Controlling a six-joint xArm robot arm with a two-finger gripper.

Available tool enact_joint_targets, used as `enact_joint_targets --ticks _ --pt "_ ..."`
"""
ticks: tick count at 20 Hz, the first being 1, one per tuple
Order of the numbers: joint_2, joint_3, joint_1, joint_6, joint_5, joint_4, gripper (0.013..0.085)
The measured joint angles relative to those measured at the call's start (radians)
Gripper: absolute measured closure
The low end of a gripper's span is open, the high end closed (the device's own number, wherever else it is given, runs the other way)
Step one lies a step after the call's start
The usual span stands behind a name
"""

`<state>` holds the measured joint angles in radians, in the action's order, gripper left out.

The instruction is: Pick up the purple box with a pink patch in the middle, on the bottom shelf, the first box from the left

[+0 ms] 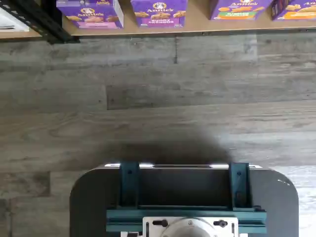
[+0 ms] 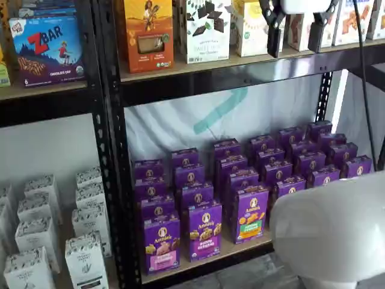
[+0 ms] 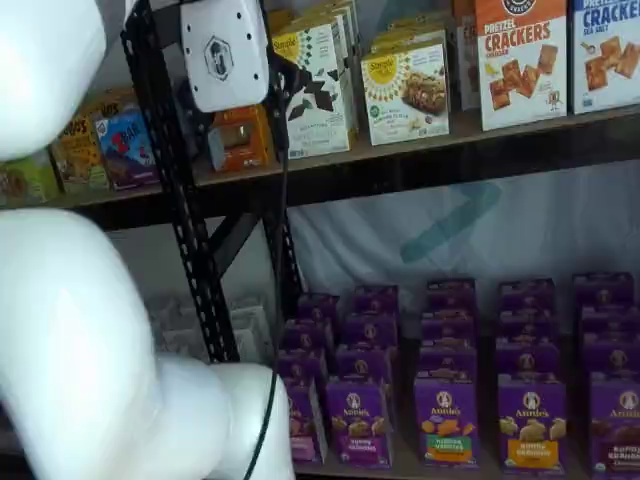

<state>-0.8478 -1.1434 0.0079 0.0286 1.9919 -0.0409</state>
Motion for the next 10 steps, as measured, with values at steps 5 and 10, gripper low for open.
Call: enact_joint_targets --ticks 5,10 --pt "-0.007 0.007 -0.044 -0.023 -0.010 -0.051 0.0130" --pt "-0.014 0.024 -0.029 -0.014 -0.025 -0.042 0.0130"
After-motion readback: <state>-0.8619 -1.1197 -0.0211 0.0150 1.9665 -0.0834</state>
